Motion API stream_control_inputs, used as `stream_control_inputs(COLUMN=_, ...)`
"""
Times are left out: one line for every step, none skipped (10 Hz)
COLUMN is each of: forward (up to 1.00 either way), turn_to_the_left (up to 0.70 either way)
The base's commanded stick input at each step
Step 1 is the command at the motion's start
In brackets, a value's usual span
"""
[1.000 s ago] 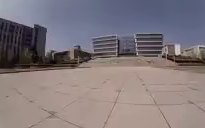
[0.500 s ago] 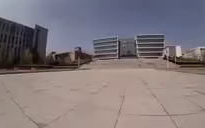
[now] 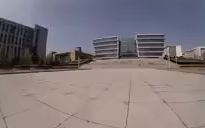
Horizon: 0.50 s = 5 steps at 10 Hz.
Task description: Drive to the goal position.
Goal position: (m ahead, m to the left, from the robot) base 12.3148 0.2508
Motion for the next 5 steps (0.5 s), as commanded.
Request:
stream_control_inputs(forward=0.70, turn_to_the_left=0.00)
stream_control_inputs(forward=0.70, turn_to_the_left=0.00)
stream_control_inputs(forward=0.70, turn_to_the_left=0.00)
stream_control_inputs(forward=0.70, turn_to_the_left=0.00)
stream_control_inputs(forward=0.70, turn_to_the_left=0.00)
